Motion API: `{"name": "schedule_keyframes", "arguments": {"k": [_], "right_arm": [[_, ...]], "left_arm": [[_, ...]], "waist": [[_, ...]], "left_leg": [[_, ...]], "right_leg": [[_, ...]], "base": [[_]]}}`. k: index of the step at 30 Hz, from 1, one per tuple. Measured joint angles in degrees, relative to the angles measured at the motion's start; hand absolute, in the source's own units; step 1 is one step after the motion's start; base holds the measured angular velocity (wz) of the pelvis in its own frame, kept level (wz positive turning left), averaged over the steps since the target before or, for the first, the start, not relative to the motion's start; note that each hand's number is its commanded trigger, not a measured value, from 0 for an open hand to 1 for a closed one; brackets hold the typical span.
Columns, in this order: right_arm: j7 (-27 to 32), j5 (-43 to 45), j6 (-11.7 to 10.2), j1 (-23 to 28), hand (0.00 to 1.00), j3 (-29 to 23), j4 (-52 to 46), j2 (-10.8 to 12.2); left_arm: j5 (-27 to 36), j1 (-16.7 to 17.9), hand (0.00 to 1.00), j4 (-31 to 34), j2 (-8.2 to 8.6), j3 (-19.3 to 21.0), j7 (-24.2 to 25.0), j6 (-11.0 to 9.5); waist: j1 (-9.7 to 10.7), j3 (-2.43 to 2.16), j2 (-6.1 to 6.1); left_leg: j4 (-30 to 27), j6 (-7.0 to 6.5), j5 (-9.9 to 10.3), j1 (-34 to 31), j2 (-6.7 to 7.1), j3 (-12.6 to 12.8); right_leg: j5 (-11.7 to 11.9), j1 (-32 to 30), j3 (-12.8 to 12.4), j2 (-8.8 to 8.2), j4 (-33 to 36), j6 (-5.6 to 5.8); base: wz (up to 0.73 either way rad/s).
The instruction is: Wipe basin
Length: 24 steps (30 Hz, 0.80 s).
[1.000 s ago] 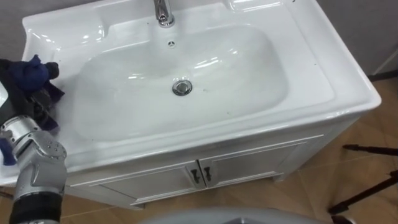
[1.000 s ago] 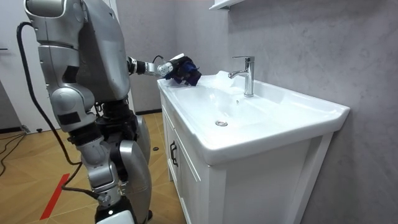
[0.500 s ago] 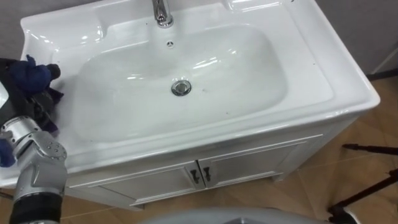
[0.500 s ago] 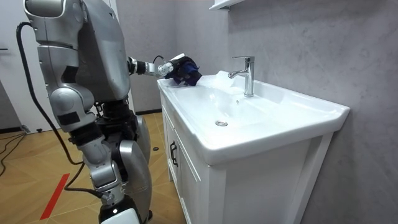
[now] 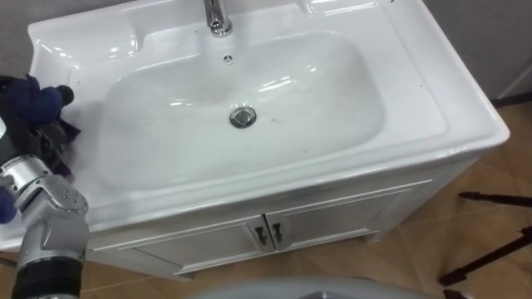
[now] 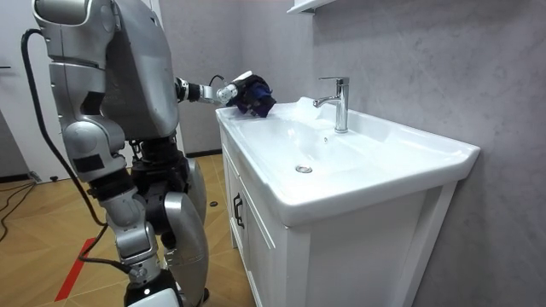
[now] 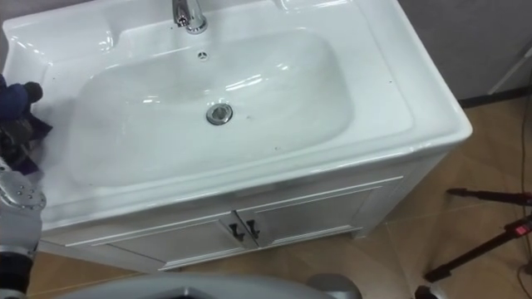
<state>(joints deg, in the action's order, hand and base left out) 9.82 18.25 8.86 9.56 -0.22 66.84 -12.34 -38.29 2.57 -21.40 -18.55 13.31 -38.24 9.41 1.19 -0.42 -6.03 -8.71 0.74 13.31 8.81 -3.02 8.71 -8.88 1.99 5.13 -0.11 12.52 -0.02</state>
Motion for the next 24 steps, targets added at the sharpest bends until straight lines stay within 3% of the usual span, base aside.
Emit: {"name": "schedule_keyframes", "arguments": {"k": [12, 13, 24], "right_arm": [[0.0, -0.8, 0.0, 0.0, 0.00, 0.1, 0.0, 0.1], [0.0, -1.5, 0.0, 0.0, 0.00, 0.1, 0.0, 0.1], [0.0, -2.3, 0.0, -0.3, 0.00, 0.1, 0.1, 0.1]], "left_arm": [[-0.1, 0.0, 0.01, 0.2, 0.00, 0.0, 0.0, 0.6], [-0.2, 0.0, 1.00, 0.5, 0.00, 0.0, 0.1, 1.0], [-5.1, 0.5, 1.00, 2.7, 0.02, 0.0, 0.1, 1.9]], "waist": [[0.0, 0.06, -0.74], [0.0, 0.13, -0.85], [-0.1, 0.26, -1.49]], "left_leg": [[0.0, 0.00, 0.0, 0.0, -0.01, 0.0], [0.0, 0.00, 0.0, -0.1, -0.02, 0.0], [0.1, 0.01, 0.0, -0.1, -0.07, 0.2]], "right_leg": [[0.0, 0.0, 0.1, -0.01, -0.1, -0.01], [0.0, 0.0, 0.1, 0.00, -0.2, -0.01], [0.0, 0.1, 0.0, 0.09, -0.7, -0.01]], "base": [[0.00], [0.00], [0.00]]}}
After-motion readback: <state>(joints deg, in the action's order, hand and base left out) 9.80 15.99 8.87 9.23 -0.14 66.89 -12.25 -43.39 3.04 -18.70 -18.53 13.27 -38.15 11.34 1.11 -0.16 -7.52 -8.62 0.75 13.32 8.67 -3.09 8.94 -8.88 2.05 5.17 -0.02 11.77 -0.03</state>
